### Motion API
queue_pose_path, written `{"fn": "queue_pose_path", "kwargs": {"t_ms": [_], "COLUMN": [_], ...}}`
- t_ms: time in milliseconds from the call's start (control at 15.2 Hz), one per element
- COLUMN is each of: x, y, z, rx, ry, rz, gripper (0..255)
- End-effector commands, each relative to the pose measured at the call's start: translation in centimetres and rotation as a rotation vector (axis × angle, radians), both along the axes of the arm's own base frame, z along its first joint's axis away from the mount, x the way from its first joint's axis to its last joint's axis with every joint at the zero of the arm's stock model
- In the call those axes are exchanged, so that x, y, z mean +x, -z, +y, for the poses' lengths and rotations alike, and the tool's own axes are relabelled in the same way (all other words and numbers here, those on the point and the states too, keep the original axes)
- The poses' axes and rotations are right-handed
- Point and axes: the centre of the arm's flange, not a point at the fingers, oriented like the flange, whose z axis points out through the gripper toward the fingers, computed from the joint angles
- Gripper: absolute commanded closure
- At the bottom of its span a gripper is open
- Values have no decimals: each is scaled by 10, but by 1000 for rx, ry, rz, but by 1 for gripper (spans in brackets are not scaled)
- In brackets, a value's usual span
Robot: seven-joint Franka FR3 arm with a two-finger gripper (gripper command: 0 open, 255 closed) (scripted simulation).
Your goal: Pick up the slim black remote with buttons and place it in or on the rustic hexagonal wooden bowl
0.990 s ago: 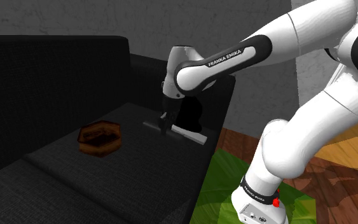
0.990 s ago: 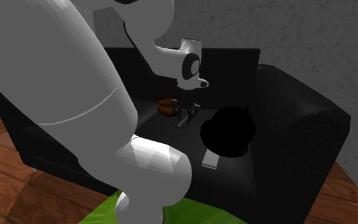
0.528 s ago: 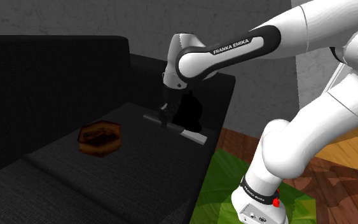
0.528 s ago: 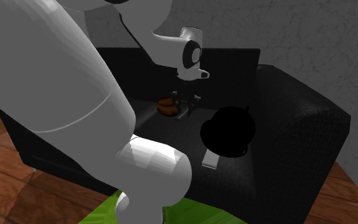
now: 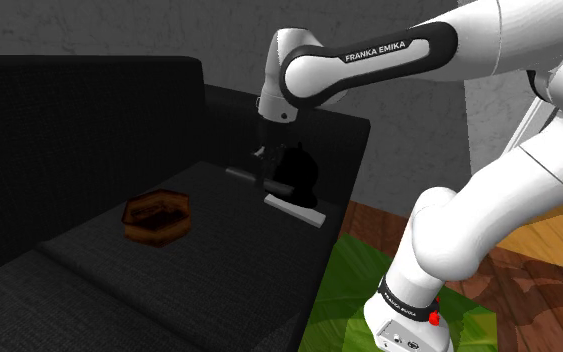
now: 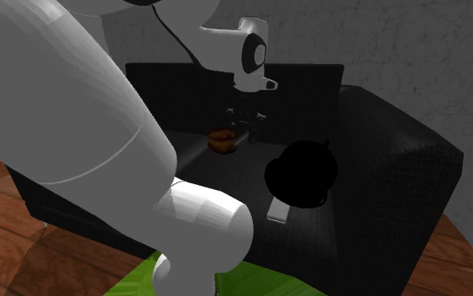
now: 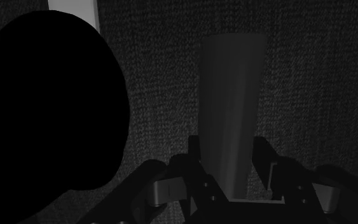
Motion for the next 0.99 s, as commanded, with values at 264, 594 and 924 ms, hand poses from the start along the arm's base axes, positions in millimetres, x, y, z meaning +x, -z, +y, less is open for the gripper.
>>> {"fn": "queue_pose_path", "kwargs": {"t_ms": [264,594,924], "x": [8,47,85], "y": [-21,-18,-15], "z": [10,64,117], "rx": [0,0,0], "ry": [0,0,0], "rz": [0,0,0], "gripper": [255,255,255]}}
